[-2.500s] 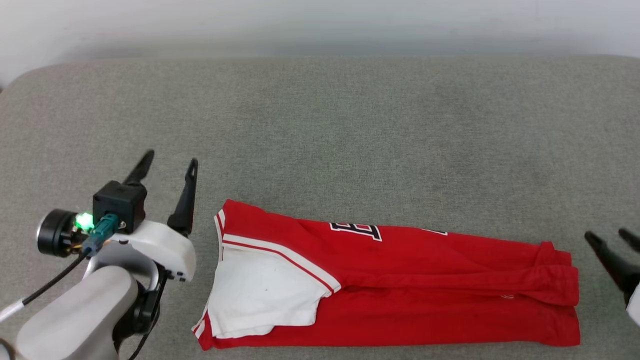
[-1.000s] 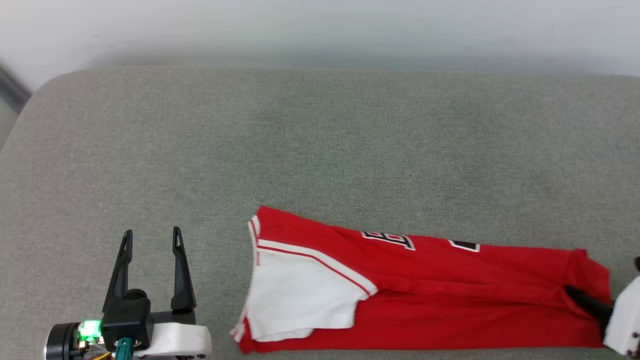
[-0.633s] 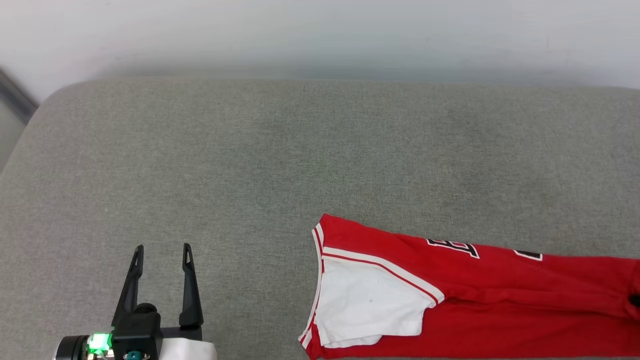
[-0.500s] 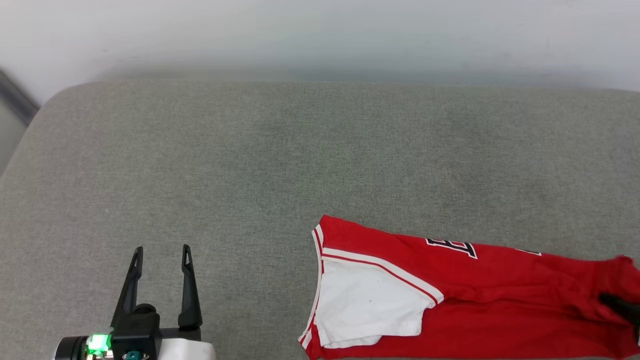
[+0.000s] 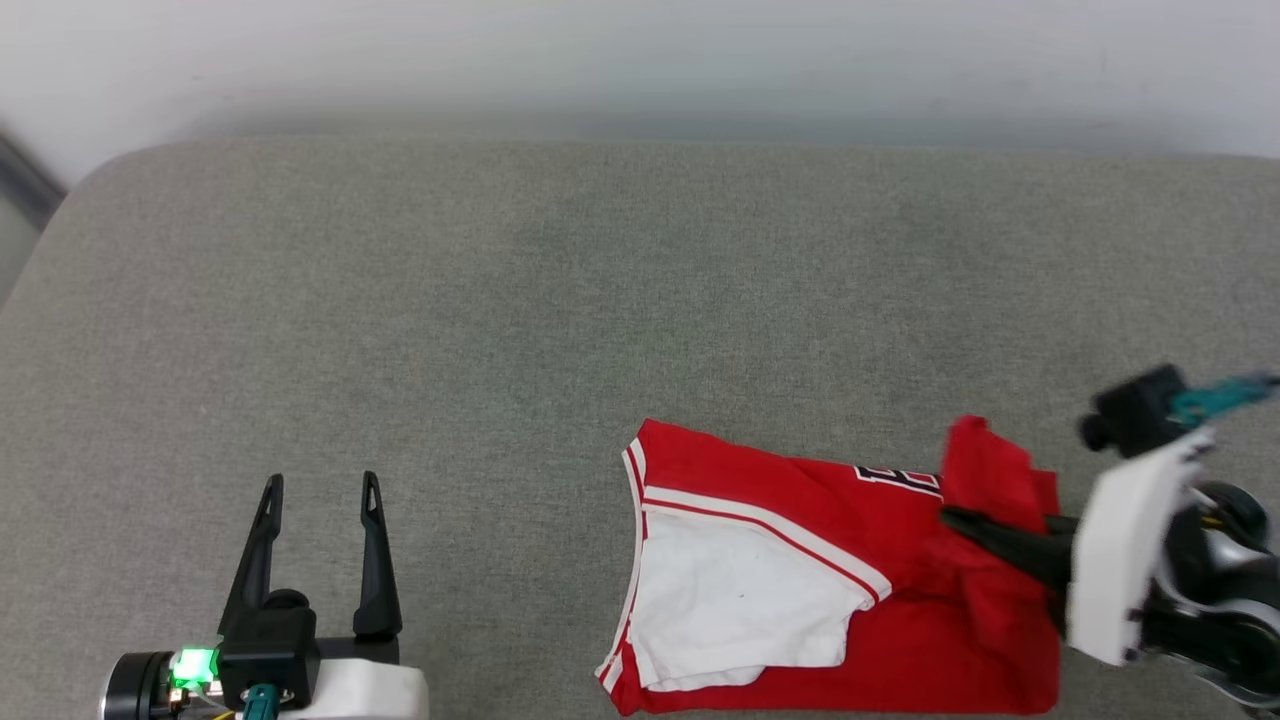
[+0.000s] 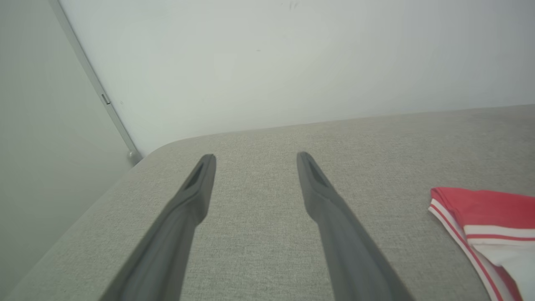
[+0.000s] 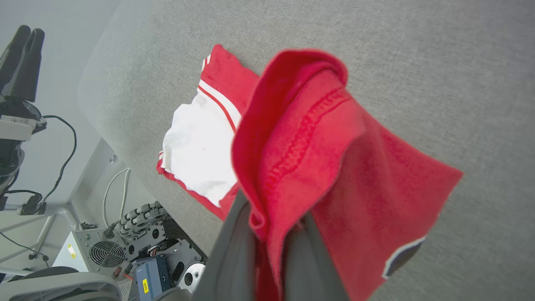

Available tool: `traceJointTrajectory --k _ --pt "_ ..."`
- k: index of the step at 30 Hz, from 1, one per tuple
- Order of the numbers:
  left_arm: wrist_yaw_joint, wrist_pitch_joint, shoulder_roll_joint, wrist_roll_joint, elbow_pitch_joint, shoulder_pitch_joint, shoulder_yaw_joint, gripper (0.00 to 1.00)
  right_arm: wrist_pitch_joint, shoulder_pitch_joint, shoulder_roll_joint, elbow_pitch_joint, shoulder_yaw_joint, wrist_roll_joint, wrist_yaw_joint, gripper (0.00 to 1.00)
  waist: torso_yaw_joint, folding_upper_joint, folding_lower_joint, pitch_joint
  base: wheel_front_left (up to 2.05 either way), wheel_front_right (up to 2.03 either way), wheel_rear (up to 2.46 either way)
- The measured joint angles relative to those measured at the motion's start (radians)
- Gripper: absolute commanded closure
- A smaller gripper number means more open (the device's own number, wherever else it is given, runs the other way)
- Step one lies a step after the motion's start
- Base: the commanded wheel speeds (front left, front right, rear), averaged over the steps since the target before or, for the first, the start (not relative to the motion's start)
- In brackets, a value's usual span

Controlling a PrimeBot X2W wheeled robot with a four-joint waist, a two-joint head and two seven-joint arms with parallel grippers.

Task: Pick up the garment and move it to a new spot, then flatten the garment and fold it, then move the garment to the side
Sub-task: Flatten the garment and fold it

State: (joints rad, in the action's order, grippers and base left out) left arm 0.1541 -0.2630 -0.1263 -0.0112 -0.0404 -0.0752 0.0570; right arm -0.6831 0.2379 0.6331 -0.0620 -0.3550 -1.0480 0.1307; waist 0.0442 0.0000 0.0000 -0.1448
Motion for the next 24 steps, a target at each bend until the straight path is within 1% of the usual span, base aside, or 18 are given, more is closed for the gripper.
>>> traceJointTrajectory --k 5,10,12,16,20,24 --pt "-0.007 0.0 0.004 0.002 0.004 0.026 0.005 0.0 -0.05 0.161 -0.072 0.021 -0.162 0.131 0.0 1.0 0.004 0.0 0.0 -0.031 0.0 0.0 0.0" --pt "-0.013 0.0 0.008 0.003 0.011 0.047 0.012 0.0 -0.06 0.297 -0.148 0.131 -0.339 0.213 0.0 1.0 0.016 0.0 0.0 -0.054 0.0 0.0 0.0" --pt "-0.014 0.0 0.01 0.006 0.014 0.057 0.017 0.0 -0.05 0.34 -0.167 0.184 -0.398 0.231 0.0 1.0 0.023 0.0 0.0 -0.059 0.0 0.0 0.0" --pt "-0.014 0.0 0.013 0.006 0.013 0.068 0.019 0.0 -0.004 0.399 -0.219 0.291 -0.485 0.243 0.0 1.0 0.034 0.0 0.0 -0.071 0.0 0.0 0.0" --pt "-0.014 0.0 0.017 0.006 0.009 0.082 0.019 0.0 0.035 0.421 -0.265 0.389 -0.564 0.247 0.0 1.0 0.038 0.0 0.0001 -0.085 0.0 0.0 0.0" --pt "-0.014 0.0 0.02 0.005 0.009 0.087 0.018 0.0 0.088 0.46 -0.285 0.467 -0.64 0.285 0.001 1.0 0.036 0.0 0.0 -0.097 0.0 0.0 0.0"
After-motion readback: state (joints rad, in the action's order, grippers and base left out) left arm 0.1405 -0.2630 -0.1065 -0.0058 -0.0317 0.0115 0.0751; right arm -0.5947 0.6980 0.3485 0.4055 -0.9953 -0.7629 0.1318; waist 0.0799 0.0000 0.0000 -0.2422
